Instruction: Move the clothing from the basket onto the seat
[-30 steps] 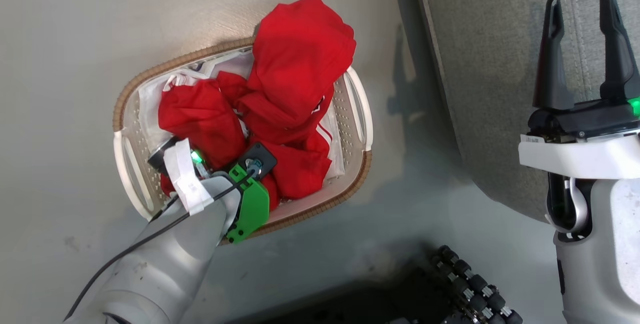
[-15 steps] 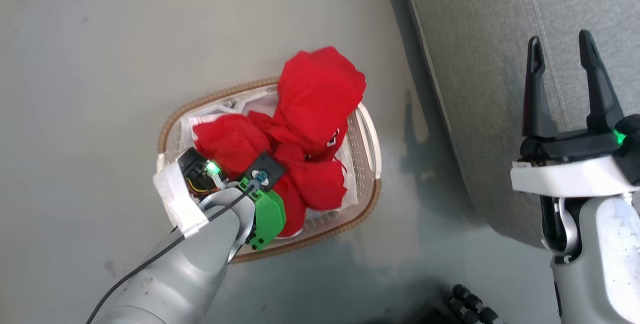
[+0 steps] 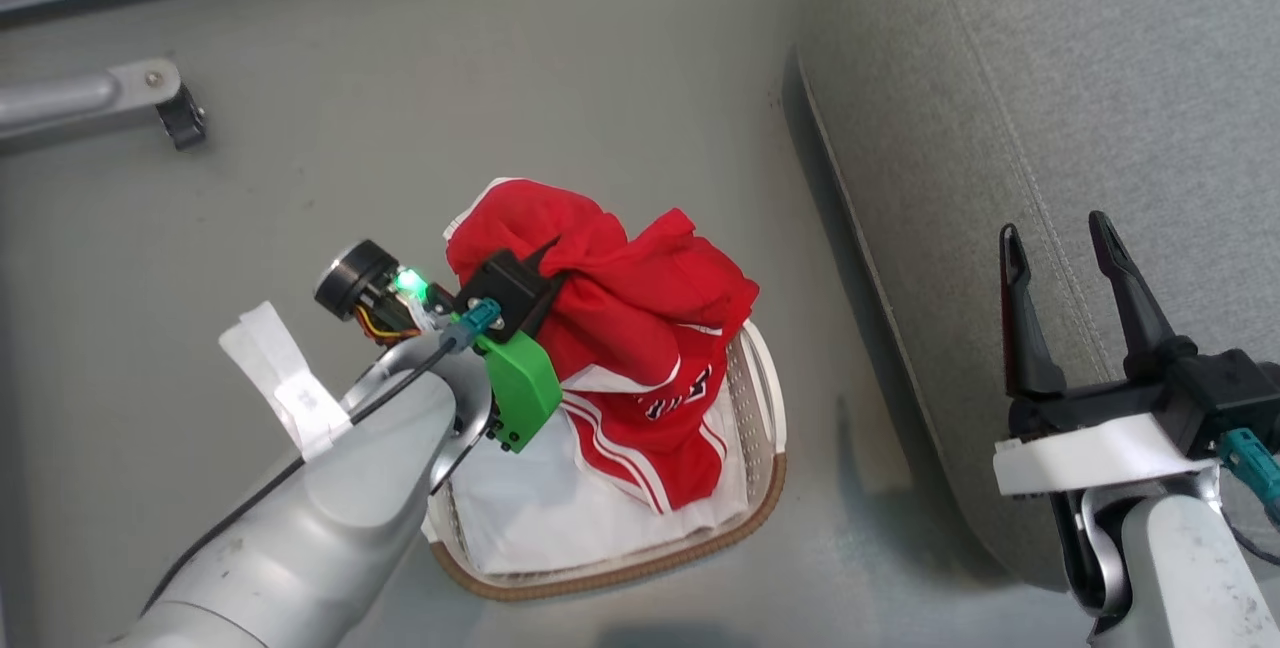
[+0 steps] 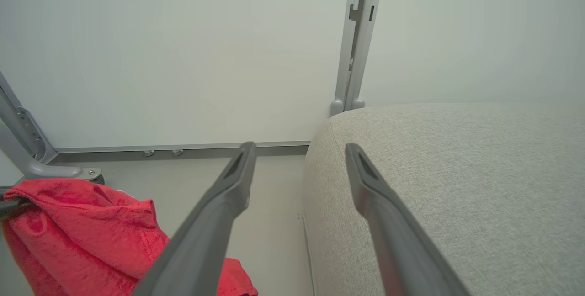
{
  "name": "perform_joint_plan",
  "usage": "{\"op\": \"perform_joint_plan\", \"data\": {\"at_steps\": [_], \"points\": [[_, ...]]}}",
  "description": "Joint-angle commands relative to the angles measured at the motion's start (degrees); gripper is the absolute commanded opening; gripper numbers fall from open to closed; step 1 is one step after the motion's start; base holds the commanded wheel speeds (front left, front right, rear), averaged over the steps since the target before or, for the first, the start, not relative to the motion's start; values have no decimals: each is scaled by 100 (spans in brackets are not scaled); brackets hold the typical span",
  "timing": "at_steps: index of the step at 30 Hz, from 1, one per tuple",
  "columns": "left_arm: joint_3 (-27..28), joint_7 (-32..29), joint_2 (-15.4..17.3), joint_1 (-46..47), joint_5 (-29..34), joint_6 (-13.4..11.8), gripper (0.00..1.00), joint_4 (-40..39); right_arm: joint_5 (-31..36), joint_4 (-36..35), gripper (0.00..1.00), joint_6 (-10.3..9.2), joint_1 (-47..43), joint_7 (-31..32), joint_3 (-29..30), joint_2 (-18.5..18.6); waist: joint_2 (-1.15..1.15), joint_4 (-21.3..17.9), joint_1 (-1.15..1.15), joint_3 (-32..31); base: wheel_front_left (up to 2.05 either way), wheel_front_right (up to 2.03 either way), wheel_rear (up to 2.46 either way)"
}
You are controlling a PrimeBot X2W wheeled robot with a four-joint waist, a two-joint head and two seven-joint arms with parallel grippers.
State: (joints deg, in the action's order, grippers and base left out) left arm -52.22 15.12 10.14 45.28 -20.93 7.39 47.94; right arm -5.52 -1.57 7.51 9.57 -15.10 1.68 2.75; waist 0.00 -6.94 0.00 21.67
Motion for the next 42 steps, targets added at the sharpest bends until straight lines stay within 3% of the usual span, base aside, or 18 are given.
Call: {"op": "perform_joint_plan", "data": {"at_steps": [1,7,14,25,42], "points": [[-89,-23,105,157,-86,10,0,-129,30,25,100,-4,-147,-10,-3,25,0,128,0,-748,0,0,0],[-551,-376,570,830,-574,11,0,-816,144,83,100,-4,-393,-10,-69,22,0,73,0,-1212,0,0,0],[-675,-616,840,1558,-949,11,0,-1347,177,142,100,-4,-469,-10,-66,24,0,8,0,-1479,0,0,0],[-620,-827,667,2189,-1120,-43,0,-1511,230,196,100,-4,-493,-10,-368,21,0,-14,0,-1840,0,0,0],[-719,-762,288,2298,-1249,-79,0,-1325,49,495,100,-4,719,-10,-1896,24,0,190,0,-1985,0,0,0]]}}
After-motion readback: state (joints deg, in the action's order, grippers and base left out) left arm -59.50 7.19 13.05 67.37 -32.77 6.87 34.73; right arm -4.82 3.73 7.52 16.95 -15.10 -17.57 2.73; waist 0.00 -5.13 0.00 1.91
